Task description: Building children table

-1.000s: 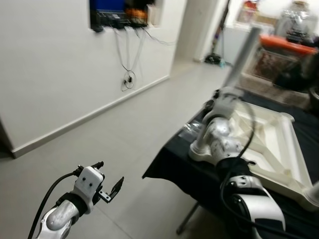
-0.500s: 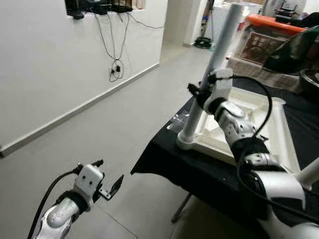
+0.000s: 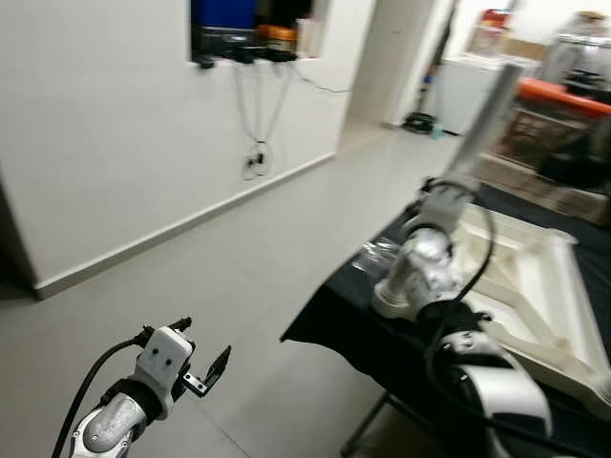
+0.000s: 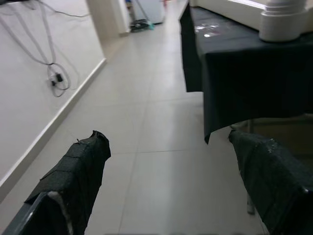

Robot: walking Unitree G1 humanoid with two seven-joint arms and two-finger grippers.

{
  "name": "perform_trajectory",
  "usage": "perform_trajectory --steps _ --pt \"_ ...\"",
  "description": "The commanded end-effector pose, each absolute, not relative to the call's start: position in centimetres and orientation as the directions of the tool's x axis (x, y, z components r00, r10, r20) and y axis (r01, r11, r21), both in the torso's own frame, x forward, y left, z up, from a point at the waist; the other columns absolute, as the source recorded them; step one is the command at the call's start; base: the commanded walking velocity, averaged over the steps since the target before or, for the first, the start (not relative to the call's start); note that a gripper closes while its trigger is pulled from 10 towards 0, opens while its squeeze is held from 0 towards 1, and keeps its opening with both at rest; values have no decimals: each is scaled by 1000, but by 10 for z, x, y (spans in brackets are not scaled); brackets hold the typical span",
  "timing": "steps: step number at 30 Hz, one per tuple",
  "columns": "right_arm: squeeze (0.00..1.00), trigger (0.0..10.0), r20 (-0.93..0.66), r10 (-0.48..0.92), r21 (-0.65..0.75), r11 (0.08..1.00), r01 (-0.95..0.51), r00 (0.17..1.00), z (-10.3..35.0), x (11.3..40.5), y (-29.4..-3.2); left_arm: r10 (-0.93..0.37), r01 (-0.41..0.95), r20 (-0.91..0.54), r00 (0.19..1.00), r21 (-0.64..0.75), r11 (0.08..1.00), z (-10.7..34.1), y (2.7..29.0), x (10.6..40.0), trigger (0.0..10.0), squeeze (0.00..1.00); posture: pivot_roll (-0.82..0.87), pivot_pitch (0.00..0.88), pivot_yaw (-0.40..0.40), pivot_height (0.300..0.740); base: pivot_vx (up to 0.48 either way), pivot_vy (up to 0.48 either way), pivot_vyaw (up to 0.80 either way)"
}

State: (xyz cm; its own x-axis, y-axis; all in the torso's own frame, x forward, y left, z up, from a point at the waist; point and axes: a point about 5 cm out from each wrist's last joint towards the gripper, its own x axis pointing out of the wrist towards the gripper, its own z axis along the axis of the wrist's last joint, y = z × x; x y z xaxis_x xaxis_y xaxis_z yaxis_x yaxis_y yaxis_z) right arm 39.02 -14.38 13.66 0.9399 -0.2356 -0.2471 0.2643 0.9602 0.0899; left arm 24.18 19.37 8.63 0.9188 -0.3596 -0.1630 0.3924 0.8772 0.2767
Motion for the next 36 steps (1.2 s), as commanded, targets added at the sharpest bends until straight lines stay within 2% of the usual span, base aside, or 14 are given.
perform_trajectory --steps 1,7,8,13,15,18,23,24,25,29,30,34,35,36 --pt "0 10000 -125 -56 90 994 67 991 177 407 -146 -364 399 -170 916 291 870 87 196 244 10000 0 51 0 -131 740 0 0 0" --pt "0 10000 17 233 65 970 -234 972 211 413 -148 -364 399 -169 916 284 872 85 193 243 10000 0 47 0 -130 740 0 0 0" --pt "0 0 44 339 27 940 -340 940 219 412 -149 -366 402 -171 915 281 872 84 192 242 10000 0 54 0 -138 740 0 0 0" --pt "0 0 32 361 0 933 -361 932 220 412 -153 -365 401 -173 915 279 872 83 192 241 10000 0 56 0 -141 740 0 0 0" --pt "0 0 -57 26 68 997 -22 998 205 415 -170 -363 398 -172 916 279 874 84 193 241 10000 0 58 0 -135 740 0 0 0" --pt "0 0 -250 -577 6 802 597 778 160 392 -213 -366 403 -174 914 282 871 84 193 240 10000 0 62 0 -131 740 0 0 0" --pt "0 0 -303 -626 -25 759 650 719 132 378 -203 -366 404 -177 914 286 869 85 195 240 10000 0 59 0 -122 740 0 0 0" --pt "0 2667 -323 -589 -18 786 618 741 127 376 -191 -367 405 -178 913 287 868 85 195 240 10000 0 54 0 -117 740 0 0 0" --pt "0 10000 -327 -550 -5 814 581 768 125 376 -181 -368 407 -179 912 288 867 85 195 241 10000 0 51 0 -115 740 0 0 0" --pt "0 10000 -242 -426 59 890 452 872 140 384 -166 -376 414 -179 909 288 863 85 193 243 10000 0 43 0 -112 740 0 0 0" --pt "1000 10000 -194 -396 80 906 416 898 149 387 -165 -379 416 -179 908 289 862 85 192 244 10000 0 43 0 -112 740 0 0 0" --pt "1000 10000 -107 -357 37 931 363 928 183 403 -177 -376 411 -170 911 288 865 87 192 247 10000 0 45 0 -118 740 0 0 0" --pt "0 10000 -40 -224 91 970 227 974 211 413 -177 -373 407 -168 912 287 867 88 193 247 10000 0 46 0 -121 740 0 0 0" --pt "0 10000 -40 -224 91 970 227 974 211 413 -177 -373 407 -168 912 287 867 88 193 247 10000 0 46 0 -121 740 0 0 0"
